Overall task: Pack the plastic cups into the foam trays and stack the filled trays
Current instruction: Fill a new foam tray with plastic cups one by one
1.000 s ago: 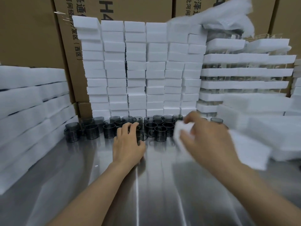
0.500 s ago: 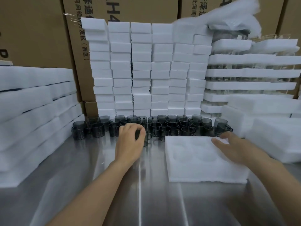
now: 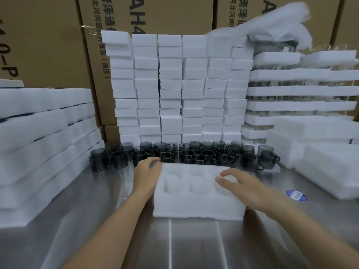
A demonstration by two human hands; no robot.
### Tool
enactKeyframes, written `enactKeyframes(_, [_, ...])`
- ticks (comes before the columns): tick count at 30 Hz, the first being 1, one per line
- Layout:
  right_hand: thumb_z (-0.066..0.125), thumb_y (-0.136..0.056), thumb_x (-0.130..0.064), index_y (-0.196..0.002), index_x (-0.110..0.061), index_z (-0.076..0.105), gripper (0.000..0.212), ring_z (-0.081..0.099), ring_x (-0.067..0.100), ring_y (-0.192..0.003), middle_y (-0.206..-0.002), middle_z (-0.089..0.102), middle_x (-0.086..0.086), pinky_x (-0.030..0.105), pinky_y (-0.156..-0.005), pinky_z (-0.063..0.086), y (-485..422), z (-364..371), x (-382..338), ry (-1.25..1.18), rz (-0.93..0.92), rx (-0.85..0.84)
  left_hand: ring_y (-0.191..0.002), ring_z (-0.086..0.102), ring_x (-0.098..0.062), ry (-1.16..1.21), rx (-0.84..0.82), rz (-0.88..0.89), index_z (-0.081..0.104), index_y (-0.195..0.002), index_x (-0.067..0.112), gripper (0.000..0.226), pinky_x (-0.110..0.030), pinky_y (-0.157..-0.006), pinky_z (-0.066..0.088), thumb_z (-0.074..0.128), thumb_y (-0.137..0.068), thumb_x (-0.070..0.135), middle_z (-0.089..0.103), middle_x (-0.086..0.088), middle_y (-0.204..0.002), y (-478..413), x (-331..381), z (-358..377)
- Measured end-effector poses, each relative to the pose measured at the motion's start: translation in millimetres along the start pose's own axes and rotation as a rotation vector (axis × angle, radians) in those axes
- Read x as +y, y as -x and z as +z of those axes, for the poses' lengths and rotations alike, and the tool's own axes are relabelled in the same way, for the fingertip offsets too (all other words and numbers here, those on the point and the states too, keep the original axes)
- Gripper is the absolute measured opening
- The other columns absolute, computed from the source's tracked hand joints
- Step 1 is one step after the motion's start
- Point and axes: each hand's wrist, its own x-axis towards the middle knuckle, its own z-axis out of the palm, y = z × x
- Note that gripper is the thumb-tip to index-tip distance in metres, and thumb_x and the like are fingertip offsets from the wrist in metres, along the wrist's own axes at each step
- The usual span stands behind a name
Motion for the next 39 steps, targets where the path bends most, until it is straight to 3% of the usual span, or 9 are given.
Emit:
enactKeyframes(2, [0.055,-0.096,-0.071,-0.125,-0.047,0.062,0.038,0.054,0.012,-0.120,-0.131,0.054,-0.015,0.036,-0.097,0.050,-0.1,-3.3,-0.5,-0.056,-0.014,0.028,-0.117,0.057,-0.013,0.100,-0.012,0.014,0.075,-0.121,0.027,0.030,-0.028,-0.090,0.045,0.053,-0.104,0.016,0.062,0.003,-0.131,2.0,5.6,-0.1])
enactKeyframes(4, [0.055,-0.096,-0.069,-0.114,-0.049,0.066,0.029,0.060,0.008,-0.112,-0.125,0.062,-0.012,0.034,-0.095,0.050,-1.0,-6.4,0.2,-0.108,-0.039,0.059,-0.098,0.059,-0.014,0.183,-0.014,0.006,0.076,-0.109,0.027,0.037,-0.027,-0.073,0.042,0.050,-0.097,0.004,0.067,0.003,-0.116,2.9,7.7,-4.0])
enactKeyframes(9, [0.056,-0.095,-0.069,-0.106,-0.049,0.066,0.025,0.053,0.007,-0.069,-0.089,0.055,-0.006,0.023,-0.064,0.043,1.0,-7.3,2.1,0.012,-0.068,-0.088,-0.111,0.061,-0.022,0.194,-0.065,-0.045,0.069,-0.105,0.019,0.039,-0.034,-0.075,0.046,0.050,-0.087,-0.010,0.067,0.004,-0.120,3.7,0.2,-16.2])
enactKeyframes(15, [0.068,-0.094,-0.055,-0.117,-0.040,0.070,0.027,0.058,0.017,-0.120,-0.127,0.061,-0.001,0.034,-0.093,0.042,-0.6,-7.0,-4.5,0.010,-0.177,0.183,-0.107,0.060,-0.006,0.204,0.015,0.035,0.073,-0.102,0.025,0.030,-0.029,-0.088,0.047,0.053,-0.095,0.003,0.069,0.013,-0.110,-3.8,43.9,-12.5])
enactKeyframes(19, [0.052,-0.098,-0.068,-0.155,-0.043,0.046,0.063,0.015,0.013,-0.161,-0.170,0.026,-0.015,0.038,-0.128,0.017,1.3,11.7,-8.3,0.189,-0.246,0.048,-0.141,0.047,-0.010,-0.366,-0.264,0.336,0.057,-0.150,0.032,0.046,-0.035,-0.115,0.037,0.052,-0.105,0.029,0.054,0.013,-0.152,6.7,60.8,3.5])
enactKeyframes(21, [0.040,-0.099,-0.074,-0.165,-0.040,0.030,0.074,-0.002,0.010,-0.163,-0.174,0.015,-0.020,0.037,-0.130,0.007,0.4,17.5,-8.3,0.284,-0.239,-0.077,-0.164,0.014,-0.014,-0.735,-0.471,0.429,0.030,-0.167,0.035,0.056,-0.045,-0.132,0.015,0.036,-0.112,0.045,0.024,0.011,-0.175,19.0,55.7,21.3])
enactKeyframes(23, [0.035,-0.099,-0.075,-0.167,-0.040,0.022,0.077,-0.007,0.009,-0.162,-0.175,0.012,-0.019,0.037,-0.131,0.004,-0.4,17.3,-8.2,0.302,-0.226,-0.127,-0.165,-0.010,-0.011,-0.933,-0.604,0.404,0.008,-0.170,0.038,0.062,-0.047,-0.133,-0.006,0.017,-0.112,0.056,0.001,0.012,-0.179,24.1,50.4,30.6])
enactKeyframes(35, [0.020,-0.103,-0.071,-0.169,-0.037,0.011,0.075,-0.009,0.013,-0.163,-0.176,0.004,-0.015,0.041,-0.129,-0.008,-8.1,19.1,-11.7,0.445,-0.188,-0.166,-0.162,-0.018,-0.008,-0.993,-0.672,0.315,-0.008,-0.169,0.037,0.065,-0.044,-0.133,-0.008,0.009,-0.111,0.060,-0.013,0.011,-0.178,20.0,51.2,31.1])
enactKeyframes(39, [0.016,-0.112,-0.054,-0.170,-0.027,0.003,0.066,-0.009,0.014,-0.163,-0.178,-0.001,-0.008,0.043,-0.129,-0.010,-26.2,19.0,-33.4,0.393,-0.170,-0.106,-0.162,-0.019,-0.007,-0.962,-0.677,0.324,-0.009,-0.169,0.037,0.064,-0.044,-0.133,-0.009,0.008,-0.111,0.058,-0.015,0.011,-0.178,20.2,49.2,30.9])
